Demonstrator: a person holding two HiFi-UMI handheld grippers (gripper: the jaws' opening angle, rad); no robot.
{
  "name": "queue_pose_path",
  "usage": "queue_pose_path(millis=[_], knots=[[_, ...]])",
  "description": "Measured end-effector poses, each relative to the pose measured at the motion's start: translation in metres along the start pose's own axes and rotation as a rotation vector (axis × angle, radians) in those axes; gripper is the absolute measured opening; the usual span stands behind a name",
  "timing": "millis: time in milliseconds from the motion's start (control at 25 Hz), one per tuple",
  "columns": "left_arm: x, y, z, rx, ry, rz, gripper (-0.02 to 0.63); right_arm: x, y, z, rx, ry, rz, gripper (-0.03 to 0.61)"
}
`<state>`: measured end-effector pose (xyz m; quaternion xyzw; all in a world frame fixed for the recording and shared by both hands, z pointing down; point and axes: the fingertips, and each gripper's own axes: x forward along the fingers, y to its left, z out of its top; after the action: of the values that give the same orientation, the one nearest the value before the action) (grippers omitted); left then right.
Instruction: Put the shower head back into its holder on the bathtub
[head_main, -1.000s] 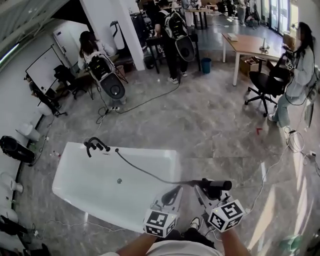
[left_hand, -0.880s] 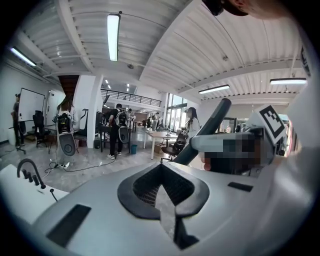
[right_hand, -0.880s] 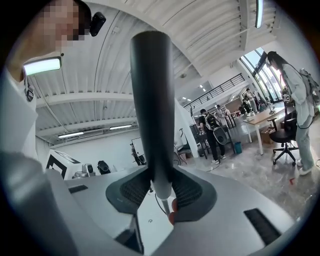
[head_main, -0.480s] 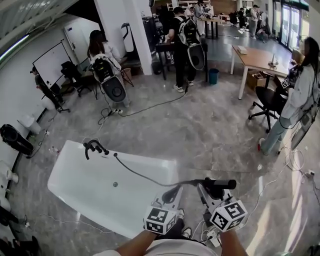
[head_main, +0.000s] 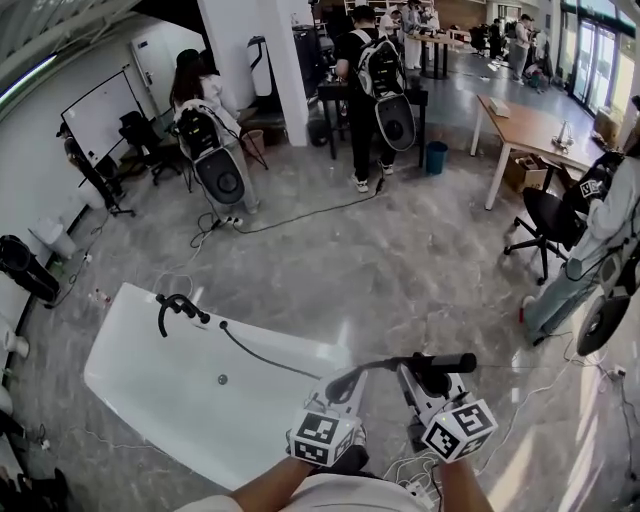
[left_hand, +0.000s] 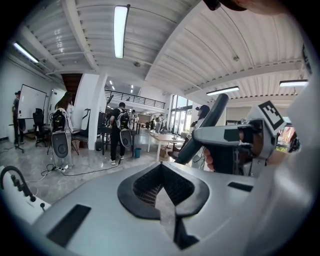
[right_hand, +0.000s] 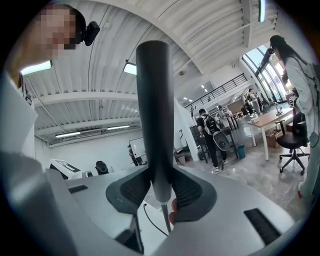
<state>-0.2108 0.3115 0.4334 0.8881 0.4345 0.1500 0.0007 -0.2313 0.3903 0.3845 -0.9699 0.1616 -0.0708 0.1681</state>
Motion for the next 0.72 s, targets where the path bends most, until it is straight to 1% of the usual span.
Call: queue_pose_path(millis=[160, 320, 440, 600, 720], knots=[[0.033, 0.035, 0.021, -0.001, -0.002, 0.002, 0.005, 0.044, -0.021, 0.024, -0.010, -0.010, 0.003, 0.143], [0.061, 0.058, 0.030, -0.009, -0.005, 0.013, 0.005, 0.078, -0.043, 0.031, -0.004, -0.001, 0.011, 0.143], [0.073, 0.073, 0.037, -0.013, -0.013, 0.026, 0.005, 0.101, -0.048, 0.038, -0.011, 0.007, 0.033, 0.143], [0.089, 0.092, 0.044, -0.020, -0.021, 0.057, 0.005, 0.128, -0.057, 0.044, -0.014, 0.017, 0.069, 0.143], [0.103, 0.111, 0.049, -0.031, -0.023, 0.097, 0.005, 0.152, -0.067, 0.049, -0.018, 0.029, 0.103, 0.143]])
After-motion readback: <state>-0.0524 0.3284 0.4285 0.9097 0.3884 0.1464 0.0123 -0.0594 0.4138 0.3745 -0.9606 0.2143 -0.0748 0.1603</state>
